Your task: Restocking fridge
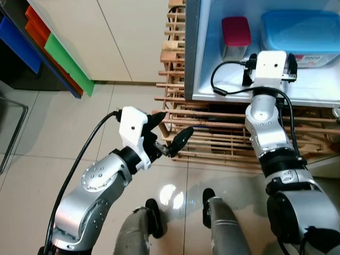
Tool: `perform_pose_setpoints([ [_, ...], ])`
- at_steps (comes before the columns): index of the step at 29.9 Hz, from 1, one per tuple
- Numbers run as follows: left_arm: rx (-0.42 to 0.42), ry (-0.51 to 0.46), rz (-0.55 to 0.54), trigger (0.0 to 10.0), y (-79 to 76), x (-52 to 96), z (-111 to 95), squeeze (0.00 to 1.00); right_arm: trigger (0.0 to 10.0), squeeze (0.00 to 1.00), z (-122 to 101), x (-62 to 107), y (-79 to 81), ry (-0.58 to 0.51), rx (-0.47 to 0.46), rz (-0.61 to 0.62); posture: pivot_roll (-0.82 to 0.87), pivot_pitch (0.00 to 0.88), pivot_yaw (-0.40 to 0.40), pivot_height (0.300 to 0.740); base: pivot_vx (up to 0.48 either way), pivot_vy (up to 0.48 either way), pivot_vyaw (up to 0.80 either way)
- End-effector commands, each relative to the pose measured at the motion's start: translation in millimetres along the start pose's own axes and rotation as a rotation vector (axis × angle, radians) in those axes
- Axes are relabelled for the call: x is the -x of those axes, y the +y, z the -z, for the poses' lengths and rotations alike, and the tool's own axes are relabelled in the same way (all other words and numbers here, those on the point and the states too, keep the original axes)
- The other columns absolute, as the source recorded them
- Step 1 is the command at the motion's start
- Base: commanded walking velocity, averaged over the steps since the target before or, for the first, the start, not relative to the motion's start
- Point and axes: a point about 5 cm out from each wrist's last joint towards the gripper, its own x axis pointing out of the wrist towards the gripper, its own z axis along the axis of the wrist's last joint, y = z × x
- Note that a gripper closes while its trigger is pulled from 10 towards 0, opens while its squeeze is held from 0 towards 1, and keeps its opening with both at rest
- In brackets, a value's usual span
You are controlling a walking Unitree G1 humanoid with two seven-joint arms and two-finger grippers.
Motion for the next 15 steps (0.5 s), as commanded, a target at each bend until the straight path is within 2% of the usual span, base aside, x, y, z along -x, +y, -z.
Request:
perform_pose_setpoints([
  [1, -0.010, 0.009, -0.011, 10.0, 3.0, 0.4, 3, 0.00, 10.0, 0.00, -1, 0.4, 1.4, -0.009, -0.012, -0.010, -0.05, 0.333, 0.071, 0.740, 0.000, 0.000, 0.00],
  [3, -0.013, 0.003, -0.010, 10.0, 4.4, -4.0, 4, 0.00, 10.0, 0.00, 0, 1.6, 1.2, -0.015, -0.020, -0.015, -0.06, 0.297, 0.060, 0.740, 0.000, 0.000, 0.00],
  [5, -0.022, -0.019, -0.006, 10.0, 5.6, -10.2, 2, 0.00, 10.0, 0.00, 0, 9.7, -1.7, -0.031, -0.048, -0.018, -0.07, 0.271, 0.054, 0.740, 0.000, 0.000, 0.00],
  [6, -0.025, -0.015, -0.026, 10.0, 8.8, -14.0, 3, 0.00, 10.0, 0.00, -2, 19.3, -5.9, -0.053, -0.064, -0.024, -0.09, 0.241, 0.051, 0.740, 0.000, 0.000, 0.00],
  [7, -0.025, -0.015, -0.026, 10.0, 8.8, -14.0, 3, 0.00, 10.0, 0.00, -2, 19.3, -5.9, -0.053, -0.064, -0.024, -0.09, 0.241, 0.051, 0.740, 0.000, 0.000, 0.00],
  [9, -0.046, 0.019, -0.066, 10.0, 15.6, -19.5, 8, 0.00, 10.0, 0.00, -4, 36.9, -14.6, -0.086, -0.084, -0.031, -0.11, 0.207, 0.051, 0.740, 0.000, 0.000, 0.00],
  [14, 0.029, 0.006, -0.150, 10.0, 28.8, -35.3, 18, 0.00, 10.0, 0.00, -2, 71.1, -37.1, -0.077, -0.179, -0.042, -0.20, 0.085, 0.074, 0.740, 0.000, 0.000, 0.00],
  [15, 0.029, 0.006, -0.150, 10.0, 28.8, -35.3, 18, 0.00, 10.0, 0.00, -2, 71.1, -37.1, -0.077, -0.179, -0.042, -0.20, 0.085, 0.074, 0.740, 0.000, 0.000, 0.00],
])
